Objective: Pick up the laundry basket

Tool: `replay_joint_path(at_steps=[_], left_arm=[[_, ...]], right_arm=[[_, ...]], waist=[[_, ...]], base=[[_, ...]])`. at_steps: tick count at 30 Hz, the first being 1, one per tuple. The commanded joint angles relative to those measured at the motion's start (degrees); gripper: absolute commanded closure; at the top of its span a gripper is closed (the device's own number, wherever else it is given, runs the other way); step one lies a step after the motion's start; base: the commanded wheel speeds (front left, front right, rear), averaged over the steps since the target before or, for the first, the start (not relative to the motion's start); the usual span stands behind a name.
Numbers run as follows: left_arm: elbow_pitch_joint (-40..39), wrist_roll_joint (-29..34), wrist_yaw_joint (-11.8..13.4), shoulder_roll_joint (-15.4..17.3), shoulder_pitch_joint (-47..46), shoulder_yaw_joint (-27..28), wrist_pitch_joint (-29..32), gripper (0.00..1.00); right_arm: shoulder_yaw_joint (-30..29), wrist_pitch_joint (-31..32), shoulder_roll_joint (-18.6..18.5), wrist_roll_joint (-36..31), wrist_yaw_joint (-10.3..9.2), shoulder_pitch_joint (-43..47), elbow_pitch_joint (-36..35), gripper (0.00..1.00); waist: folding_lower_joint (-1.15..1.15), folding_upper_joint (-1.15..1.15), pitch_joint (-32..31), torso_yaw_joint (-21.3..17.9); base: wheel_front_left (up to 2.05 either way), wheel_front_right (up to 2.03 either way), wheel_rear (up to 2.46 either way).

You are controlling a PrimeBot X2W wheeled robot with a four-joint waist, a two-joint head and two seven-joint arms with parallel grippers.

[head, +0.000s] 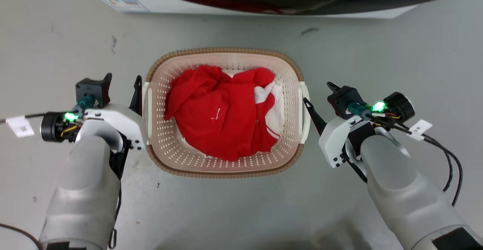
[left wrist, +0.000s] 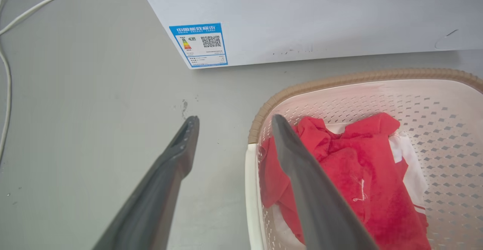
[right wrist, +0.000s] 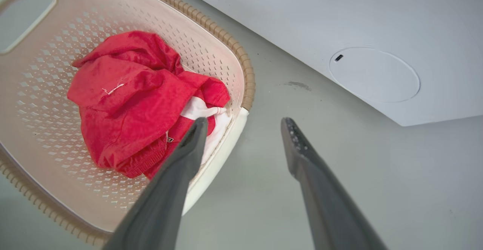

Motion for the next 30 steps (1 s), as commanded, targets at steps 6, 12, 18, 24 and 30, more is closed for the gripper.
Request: replay_joint_path(at_steps=[6,12,18,24,30], left_arm=[[6.8,-1.3,-0.3,0.6,-4.9,-2.1,-0.2,0.0],[12.1,-3.2,-0.3,-0.3,-7.1,-6.2,-0.2,0.0],[14.3,-4.7,-0.3,-0.4,-8.1,-9.0,-0.2,0.0],[16.3,-6.0,-0.3,-0.6,-9.3,-11.2,-0.2,0.0],[17.1,-7.3,-0.3,-0.7,-10.2,-13.3,-0.2,0.77]], right_arm=[[2.6,0.7,0.0,2.0,-0.04,-3.7,3.8,0.0],[5.8,2.6,0.0,4.9,-0.04,-5.4,5.8,0.0],[7.8,4.2,0.0,6.3,-0.04,-5.8,6.4,0.0],[9.5,6.0,0.0,8.3,-0.04,-6.3,6.7,0.0],[10.6,7.6,0.0,9.7,-0.04,-6.6,7.3,0.46]], waist=[[-0.01,0.0,3.6,0.2],[-0.01,0.0,5.8,0.6],[-0.01,0.0,7.5,0.8],[-0.01,0.0,8.8,0.9],[-0.01,0.0,9.6,0.9]], base=[[0.0,0.0,0.0],[0.0,0.0,0.0],[0.0,0.0,0.0],[0.0,0.0,0.0],[0.0,0.0,0.0]])
